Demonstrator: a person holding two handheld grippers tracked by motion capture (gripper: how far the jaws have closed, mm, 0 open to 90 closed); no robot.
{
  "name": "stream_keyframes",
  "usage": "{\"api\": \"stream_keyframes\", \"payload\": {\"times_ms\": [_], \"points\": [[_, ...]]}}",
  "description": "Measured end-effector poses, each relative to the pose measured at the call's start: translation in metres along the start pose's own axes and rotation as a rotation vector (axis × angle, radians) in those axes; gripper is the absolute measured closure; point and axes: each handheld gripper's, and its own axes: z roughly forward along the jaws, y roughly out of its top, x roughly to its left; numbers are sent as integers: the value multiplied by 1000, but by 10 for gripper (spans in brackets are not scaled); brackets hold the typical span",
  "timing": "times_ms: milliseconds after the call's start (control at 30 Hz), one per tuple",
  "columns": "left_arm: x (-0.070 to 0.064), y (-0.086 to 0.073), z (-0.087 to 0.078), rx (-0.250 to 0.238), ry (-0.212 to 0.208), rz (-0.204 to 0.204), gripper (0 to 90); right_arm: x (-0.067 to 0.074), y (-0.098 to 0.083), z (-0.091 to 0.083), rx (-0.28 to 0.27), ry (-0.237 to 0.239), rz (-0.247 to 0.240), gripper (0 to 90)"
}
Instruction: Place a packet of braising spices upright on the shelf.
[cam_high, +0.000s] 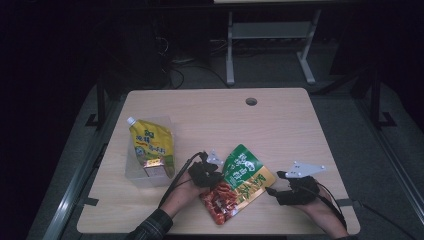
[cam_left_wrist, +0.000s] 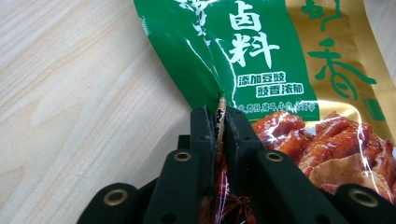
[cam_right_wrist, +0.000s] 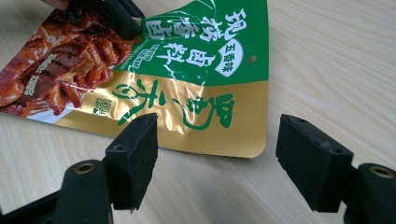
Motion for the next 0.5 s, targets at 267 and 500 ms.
{"api": "stream_keyframes", "payload": {"times_ms": [267,500], "points": [[2,-2,-2,-25,-22,-20,889,-1,0,-2,2,-8,11,281],[5,-1,-11,-95,-47,-74,895,-2,-1,-7,-15,-17,35,269]]}}
